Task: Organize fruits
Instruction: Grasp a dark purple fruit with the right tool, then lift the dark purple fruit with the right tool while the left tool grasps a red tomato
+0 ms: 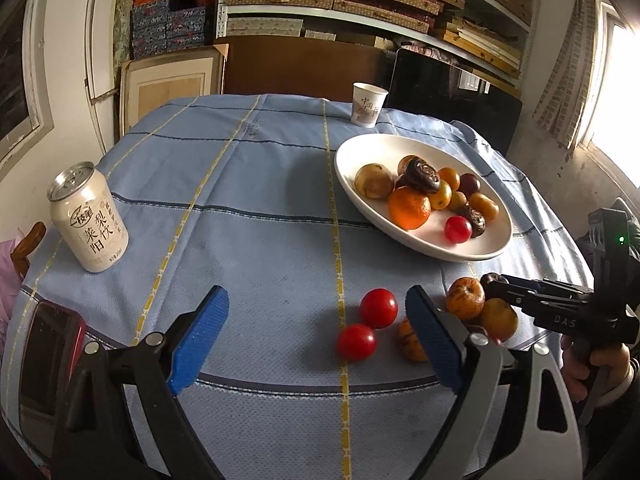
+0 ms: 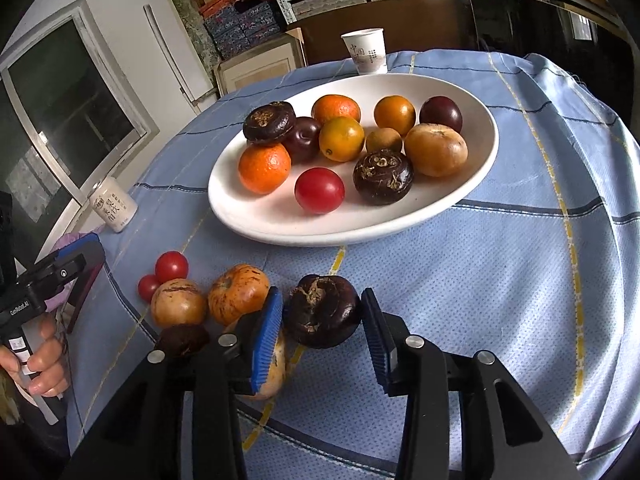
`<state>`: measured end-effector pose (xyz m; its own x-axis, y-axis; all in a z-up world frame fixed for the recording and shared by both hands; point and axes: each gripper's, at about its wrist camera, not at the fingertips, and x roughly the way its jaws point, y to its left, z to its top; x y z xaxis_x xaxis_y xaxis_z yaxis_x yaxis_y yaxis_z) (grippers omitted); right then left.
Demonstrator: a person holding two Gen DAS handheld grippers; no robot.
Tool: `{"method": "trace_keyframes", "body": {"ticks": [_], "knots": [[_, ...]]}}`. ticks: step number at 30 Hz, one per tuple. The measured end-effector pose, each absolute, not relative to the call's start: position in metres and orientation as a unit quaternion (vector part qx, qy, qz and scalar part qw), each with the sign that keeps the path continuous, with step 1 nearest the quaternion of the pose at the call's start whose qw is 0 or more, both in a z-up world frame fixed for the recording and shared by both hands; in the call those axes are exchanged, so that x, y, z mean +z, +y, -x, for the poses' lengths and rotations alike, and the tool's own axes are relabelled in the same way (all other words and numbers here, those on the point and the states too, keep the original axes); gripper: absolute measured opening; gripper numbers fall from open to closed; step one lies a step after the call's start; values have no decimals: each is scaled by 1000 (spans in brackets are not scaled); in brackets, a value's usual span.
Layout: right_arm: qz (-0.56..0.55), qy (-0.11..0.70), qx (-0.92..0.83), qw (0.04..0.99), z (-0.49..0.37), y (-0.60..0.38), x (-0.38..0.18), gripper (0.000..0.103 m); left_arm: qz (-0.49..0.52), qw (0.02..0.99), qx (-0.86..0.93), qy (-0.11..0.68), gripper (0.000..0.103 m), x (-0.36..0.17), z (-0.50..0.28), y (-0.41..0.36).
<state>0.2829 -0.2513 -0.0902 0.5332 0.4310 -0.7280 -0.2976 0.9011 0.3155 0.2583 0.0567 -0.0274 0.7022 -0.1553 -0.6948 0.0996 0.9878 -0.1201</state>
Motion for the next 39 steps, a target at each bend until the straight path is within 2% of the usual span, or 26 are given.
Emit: {"method": "trace_keyframes", "body": {"ticks": [9, 15, 21, 27, 34, 39], "knots": [[-83, 437, 198, 874, -283, -251, -90, 40, 31, 922, -63, 380, 88, -29, -259, 56], [-111, 406, 212, 882, -271, -260, -73, 40, 12, 921, -57, 384, 88, -34, -259, 56], [-136, 383, 217, 887, -263, -272, -63, 40, -42, 911, -108, 396, 78, -45, -255, 30], [-145, 379, 208, 890, -261, -280, -62, 40, -52, 896, -121, 425, 50, -60, -260, 20], [-142, 380, 210, 890, -259, -279, -62, 40, -54, 891, -126, 434, 45, -67, -262, 18], [-142, 380, 208, 890, -259, -279, -62, 40, -55, 886, -128, 443, 37, -71, -264, 17]]}}
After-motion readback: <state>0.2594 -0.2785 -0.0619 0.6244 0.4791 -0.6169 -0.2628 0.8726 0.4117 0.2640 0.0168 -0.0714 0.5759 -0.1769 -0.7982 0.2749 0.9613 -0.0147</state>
